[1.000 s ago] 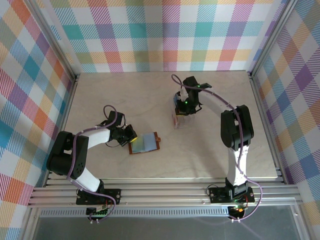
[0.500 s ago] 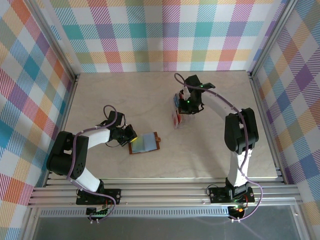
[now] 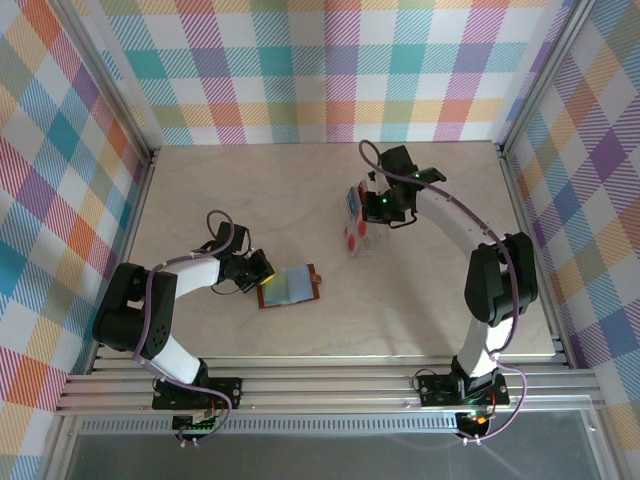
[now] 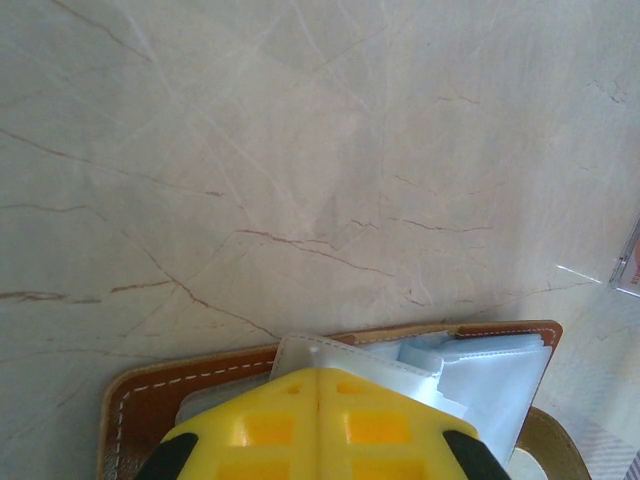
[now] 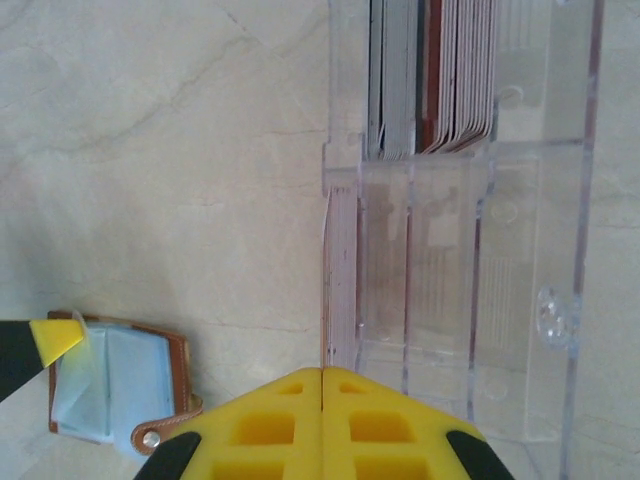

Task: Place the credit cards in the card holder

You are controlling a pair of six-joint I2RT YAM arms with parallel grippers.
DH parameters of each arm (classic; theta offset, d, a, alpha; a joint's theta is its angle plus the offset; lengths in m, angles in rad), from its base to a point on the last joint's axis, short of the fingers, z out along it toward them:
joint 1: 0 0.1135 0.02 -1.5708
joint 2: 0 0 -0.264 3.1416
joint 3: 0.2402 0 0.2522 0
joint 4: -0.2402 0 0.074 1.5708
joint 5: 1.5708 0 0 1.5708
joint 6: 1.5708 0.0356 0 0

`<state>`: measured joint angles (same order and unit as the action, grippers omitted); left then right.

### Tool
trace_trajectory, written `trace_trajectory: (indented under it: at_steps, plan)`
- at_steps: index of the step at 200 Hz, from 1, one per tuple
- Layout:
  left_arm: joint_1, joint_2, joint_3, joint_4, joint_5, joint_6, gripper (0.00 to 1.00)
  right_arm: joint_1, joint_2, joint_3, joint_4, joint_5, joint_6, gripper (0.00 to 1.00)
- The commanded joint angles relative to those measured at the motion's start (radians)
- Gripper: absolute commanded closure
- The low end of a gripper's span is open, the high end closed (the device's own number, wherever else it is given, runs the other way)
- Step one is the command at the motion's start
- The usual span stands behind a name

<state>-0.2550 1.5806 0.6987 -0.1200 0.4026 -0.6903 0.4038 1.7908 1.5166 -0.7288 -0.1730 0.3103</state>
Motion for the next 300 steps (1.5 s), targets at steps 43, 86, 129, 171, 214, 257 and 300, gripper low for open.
trace_trajectory:
  at_steps: [43, 86, 129, 171, 214, 257, 300]
  plan:
    - [-0.018, -0.016, -0.062, -0.15, -0.082, 0.015, 1.0, 0.127, -0.076, -0.142, 0.204, -0.307, 0.074, 1.0]
    - [-0.029, -0.077, -0.065, -0.194, -0.094, 0.012, 1.0, 0.183, -0.017, -0.21, 0.363, -0.457, 0.106, 1.0]
    - [-0.029, -0.087, -0.06, -0.222, -0.127, 0.014, 1.0, 0.2, 0.085, -0.224, 0.449, -0.558, 0.132, 1.0]
    - [-0.029, -0.063, -0.047, -0.234, -0.152, 0.021, 1.0, 0.221, 0.165, -0.192, 0.437, -0.603, 0.118, 1.0]
    - [-0.029, -0.081, -0.039, -0.232, -0.194, 0.035, 1.0, 0.23, 0.205, -0.184, 0.441, -0.652, 0.13, 1.0]
    - [-0.029, -0.132, -0.045, -0.214, -0.221, 0.046, 0.96, 0.239, 0.239, -0.181, 0.435, -0.67, 0.146, 1.0]
    - [-0.029, -0.122, -0.036, -0.219, -0.245, 0.054, 0.95, 0.248, 0.26, -0.17, 0.407, -0.675, 0.138, 1.0]
